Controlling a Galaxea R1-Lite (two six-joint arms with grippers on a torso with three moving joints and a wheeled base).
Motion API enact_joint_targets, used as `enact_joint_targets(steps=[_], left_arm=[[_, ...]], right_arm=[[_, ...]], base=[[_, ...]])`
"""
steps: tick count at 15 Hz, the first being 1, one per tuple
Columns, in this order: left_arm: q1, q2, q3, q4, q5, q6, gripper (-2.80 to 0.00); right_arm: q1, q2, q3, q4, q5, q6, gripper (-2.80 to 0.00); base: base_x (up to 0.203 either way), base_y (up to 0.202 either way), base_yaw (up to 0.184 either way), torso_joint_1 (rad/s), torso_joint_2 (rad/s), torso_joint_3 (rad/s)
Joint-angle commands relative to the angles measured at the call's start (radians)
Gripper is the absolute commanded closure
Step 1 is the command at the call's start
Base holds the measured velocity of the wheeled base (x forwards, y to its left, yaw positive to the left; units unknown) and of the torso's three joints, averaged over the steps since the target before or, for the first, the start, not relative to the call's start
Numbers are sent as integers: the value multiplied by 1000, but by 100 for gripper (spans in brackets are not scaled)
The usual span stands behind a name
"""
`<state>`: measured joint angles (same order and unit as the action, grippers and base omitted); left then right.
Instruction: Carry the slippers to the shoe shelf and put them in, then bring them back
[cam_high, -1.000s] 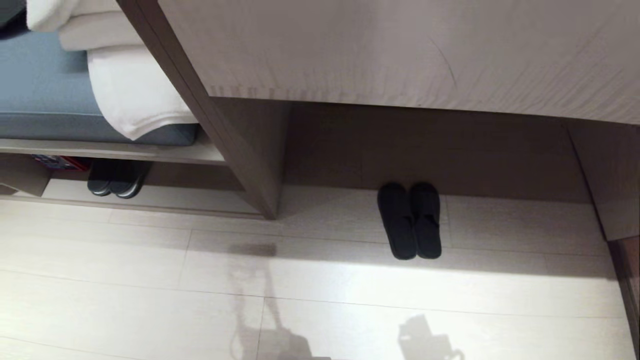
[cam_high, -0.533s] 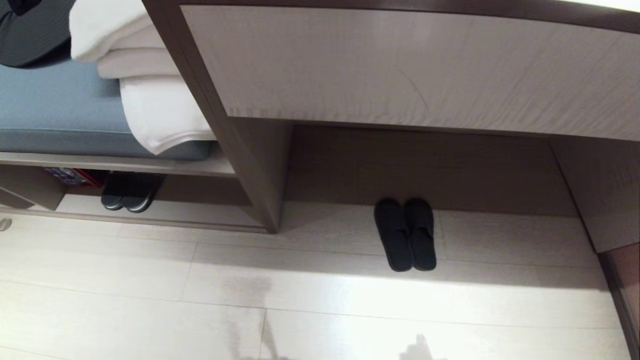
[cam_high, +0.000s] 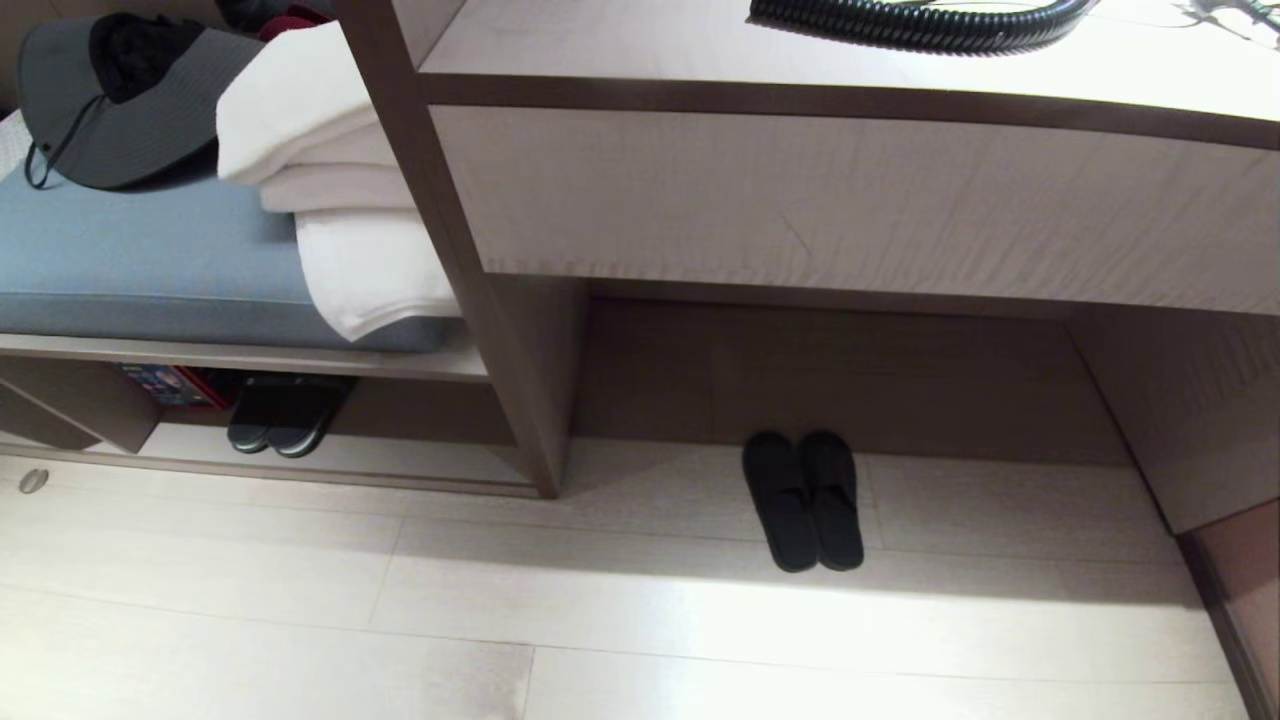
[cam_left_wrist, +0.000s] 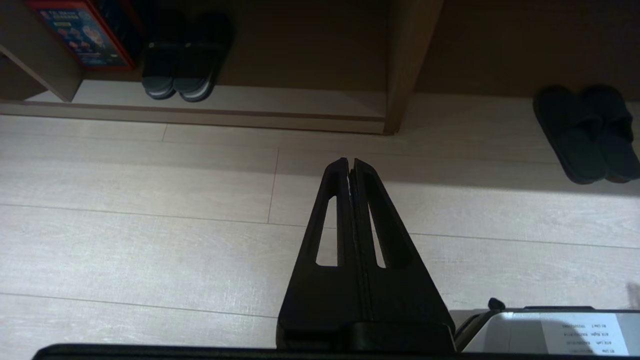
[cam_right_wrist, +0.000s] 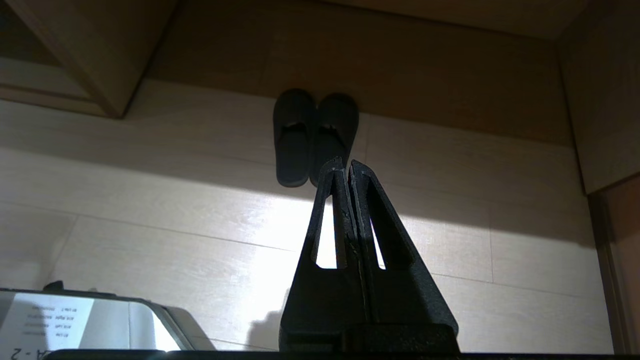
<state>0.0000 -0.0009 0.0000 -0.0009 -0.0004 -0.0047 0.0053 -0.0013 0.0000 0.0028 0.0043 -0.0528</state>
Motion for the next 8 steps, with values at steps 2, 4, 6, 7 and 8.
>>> enact_joint_targets(steps=[2,4,6,7,8], left_arm=[[0,1,0,-1,0,0,0],[0,1,0,-1,0,0,0],[0,1,0,-1,-1,0,0],[0,1,0,-1,0,0,0],[0,1,0,-1,-1,0,0]], right_arm=[[0,0,2,0,1,-1,0],[1,0,1,0,0,-1,0],[-1,0,2,0,2,-4,0],[1,0,2,-3,3,-8,0],[1,0,2,-3,5,-15,0]], base=[[0,0,0,6,3,205],[0,0,0,4,1,204],[0,0,0,2,5,200],[0,0,0,3,7,205],[0,0,0,1,6,203]])
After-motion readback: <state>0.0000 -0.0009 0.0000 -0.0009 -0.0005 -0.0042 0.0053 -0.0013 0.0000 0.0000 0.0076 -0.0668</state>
